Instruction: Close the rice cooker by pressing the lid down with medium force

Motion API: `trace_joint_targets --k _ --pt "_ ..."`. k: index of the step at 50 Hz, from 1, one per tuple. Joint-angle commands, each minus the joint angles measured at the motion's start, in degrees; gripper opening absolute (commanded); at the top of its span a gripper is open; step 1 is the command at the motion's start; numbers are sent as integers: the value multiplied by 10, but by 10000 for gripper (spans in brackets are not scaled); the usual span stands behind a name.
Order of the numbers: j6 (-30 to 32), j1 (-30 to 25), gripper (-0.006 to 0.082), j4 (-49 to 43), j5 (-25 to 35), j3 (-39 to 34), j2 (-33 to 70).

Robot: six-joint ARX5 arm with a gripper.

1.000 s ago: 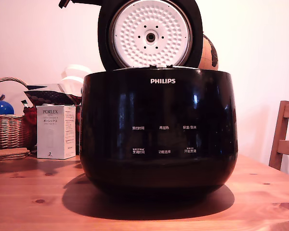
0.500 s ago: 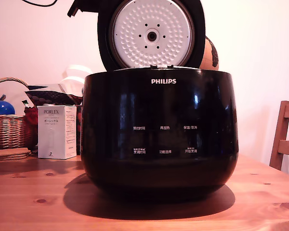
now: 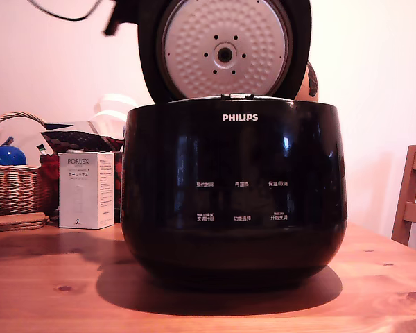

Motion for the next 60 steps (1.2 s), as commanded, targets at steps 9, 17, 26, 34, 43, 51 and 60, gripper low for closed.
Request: trace_joint_targets --k 9,17,26,34,43,51,60 --pt "5 -33 -19 -12 2 -3 12" --pt "5 -56 -19 8 -50 -3 12" --pt "5 -79 -19 36 -103 -21 12" --pt "0 -89 -19 99 -103 -128 -9" --pt "-15 -100 -19 171 -110 -238 -43" --pt "-16 -115 -19 232 -159 -295 -82" --pt "-30 -127 -19 303 -195 -355 -133"
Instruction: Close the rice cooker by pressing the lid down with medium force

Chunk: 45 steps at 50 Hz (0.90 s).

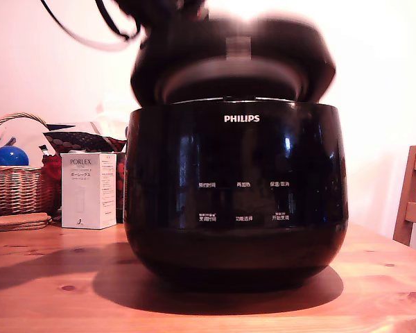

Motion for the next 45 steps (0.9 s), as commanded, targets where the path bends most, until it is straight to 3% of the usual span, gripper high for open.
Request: trace_joint_targets --k 1,22,45 --pt "-9 -4 -19 12 -4 -37 -10" --pt "-41 -5 -19 113 -36 -186 -114" --pt "-48 -56 -19 300 -123 -340 -193"
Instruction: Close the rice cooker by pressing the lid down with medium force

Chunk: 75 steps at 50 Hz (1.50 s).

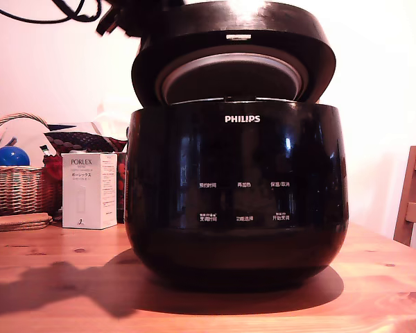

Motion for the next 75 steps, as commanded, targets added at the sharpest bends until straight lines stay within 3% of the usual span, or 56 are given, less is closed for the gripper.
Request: trace_joint_targets --k 1,23,42,61,75 --pt "0 -5 -19 21 -8 -35 6" --pt "30 -13 -19 171 -41 -80 7" --pt "60 -13 -19 187 -47 -102 24" --pt "59 -15 -19 308 -52 -184 33" --pt "60 -47 -19 386 -84 -258 53"
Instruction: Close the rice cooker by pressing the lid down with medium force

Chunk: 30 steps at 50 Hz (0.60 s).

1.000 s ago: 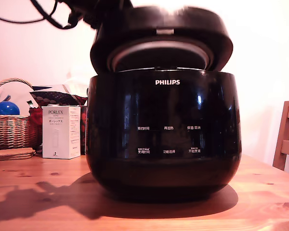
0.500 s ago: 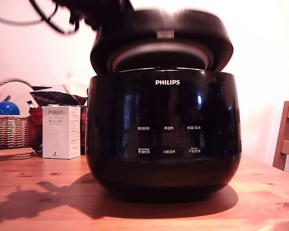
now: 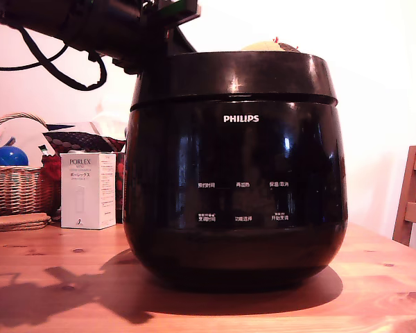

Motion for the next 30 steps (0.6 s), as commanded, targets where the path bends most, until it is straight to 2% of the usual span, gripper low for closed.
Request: trace_joint_targets --k 1,17,30 --pt "5 -14 -19 -9 3 -50 37" --pt "5 -53 -19 51 -16 -64 107" --pt "5 -53 -19 89 -19 -63 99"
